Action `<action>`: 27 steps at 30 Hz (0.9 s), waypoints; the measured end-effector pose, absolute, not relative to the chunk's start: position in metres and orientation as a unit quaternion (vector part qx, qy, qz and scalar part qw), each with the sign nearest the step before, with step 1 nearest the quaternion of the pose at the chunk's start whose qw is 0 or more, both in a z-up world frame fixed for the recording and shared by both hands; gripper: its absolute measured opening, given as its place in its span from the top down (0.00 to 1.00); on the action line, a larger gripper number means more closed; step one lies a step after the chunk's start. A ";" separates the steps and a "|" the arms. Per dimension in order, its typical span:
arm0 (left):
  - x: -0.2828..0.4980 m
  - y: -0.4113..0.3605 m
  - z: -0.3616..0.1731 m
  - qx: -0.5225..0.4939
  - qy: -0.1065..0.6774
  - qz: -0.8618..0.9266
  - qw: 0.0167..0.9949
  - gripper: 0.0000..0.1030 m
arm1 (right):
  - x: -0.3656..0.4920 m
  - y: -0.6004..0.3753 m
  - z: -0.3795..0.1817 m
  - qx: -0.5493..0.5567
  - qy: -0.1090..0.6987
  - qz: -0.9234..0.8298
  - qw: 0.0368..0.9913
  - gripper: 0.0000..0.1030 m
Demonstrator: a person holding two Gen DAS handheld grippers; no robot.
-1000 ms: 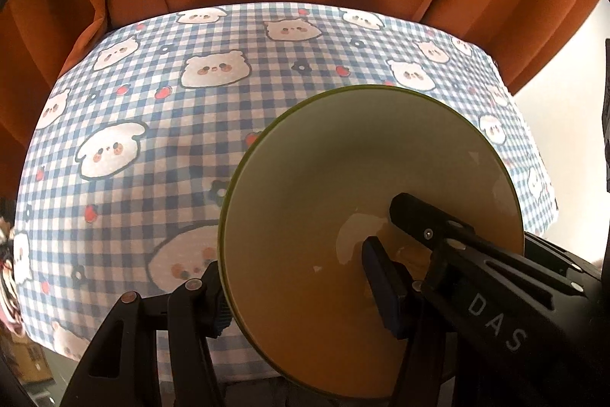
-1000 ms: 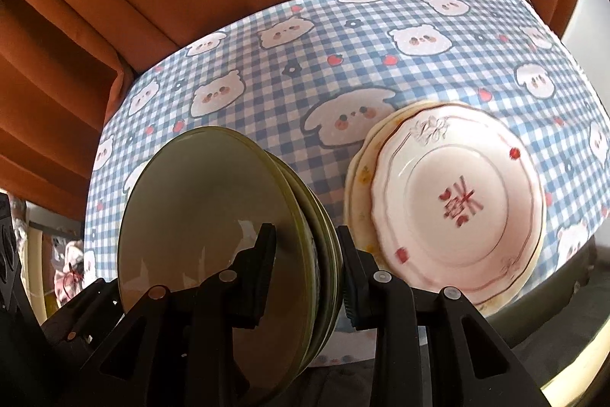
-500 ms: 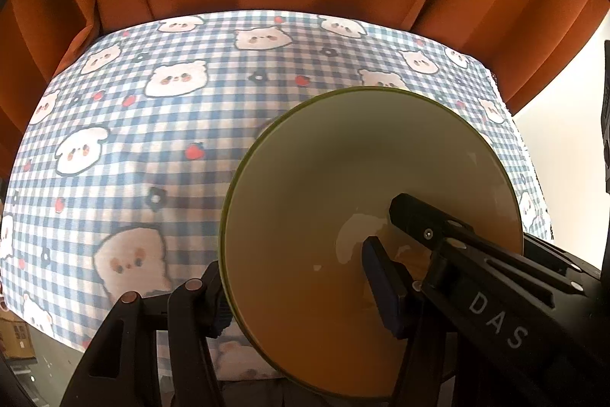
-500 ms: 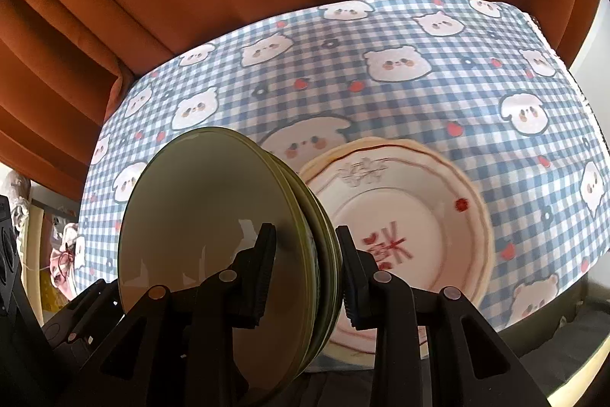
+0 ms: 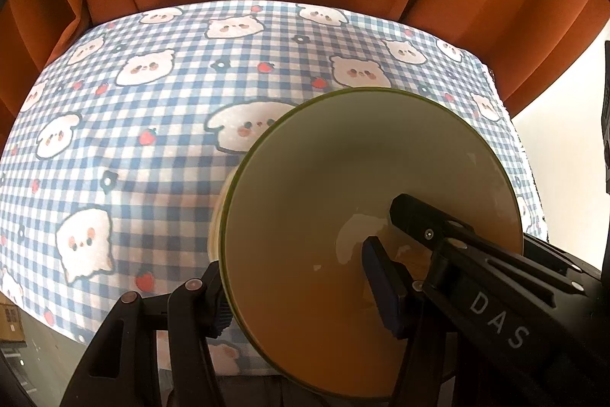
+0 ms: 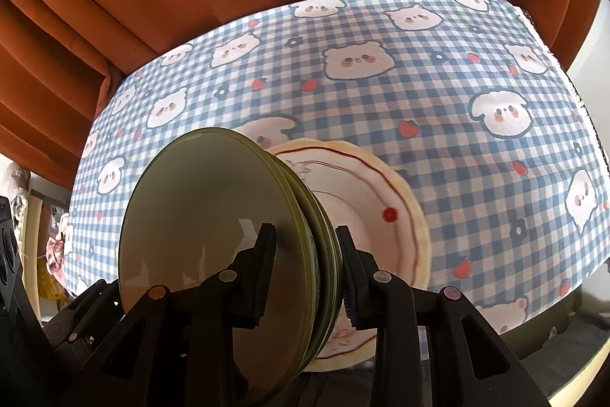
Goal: Organize plates and bowls
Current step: 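Lower the bowl stack onto the plate stack with both grippers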
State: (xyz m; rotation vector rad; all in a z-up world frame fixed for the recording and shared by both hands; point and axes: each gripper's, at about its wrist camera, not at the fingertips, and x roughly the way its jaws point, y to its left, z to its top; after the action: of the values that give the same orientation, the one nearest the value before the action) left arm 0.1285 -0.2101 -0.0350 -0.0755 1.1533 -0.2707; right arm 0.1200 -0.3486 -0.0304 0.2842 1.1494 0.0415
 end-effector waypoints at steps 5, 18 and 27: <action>0.130 -0.217 -0.043 -0.037 0.554 -0.125 0.822 0.42 | 0.120 -0.358 -0.037 0.132 0.551 0.019 0.824 0.66; 0.148 -0.218 -0.057 -0.027 0.580 -0.129 0.804 0.42 | 0.134 -0.356 -0.052 0.129 0.571 0.009 0.810 0.66; 0.149 -0.236 -0.056 0.015 0.583 -0.117 0.804 0.42 | 0.137 -0.372 -0.060 0.148 0.574 0.015 0.805 0.66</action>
State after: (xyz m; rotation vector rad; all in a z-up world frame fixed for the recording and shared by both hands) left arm 0.1494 -0.2365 -0.0563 0.0327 1.2477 -0.2496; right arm 0.1367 -0.3716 -0.0598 0.3177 1.2296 0.0320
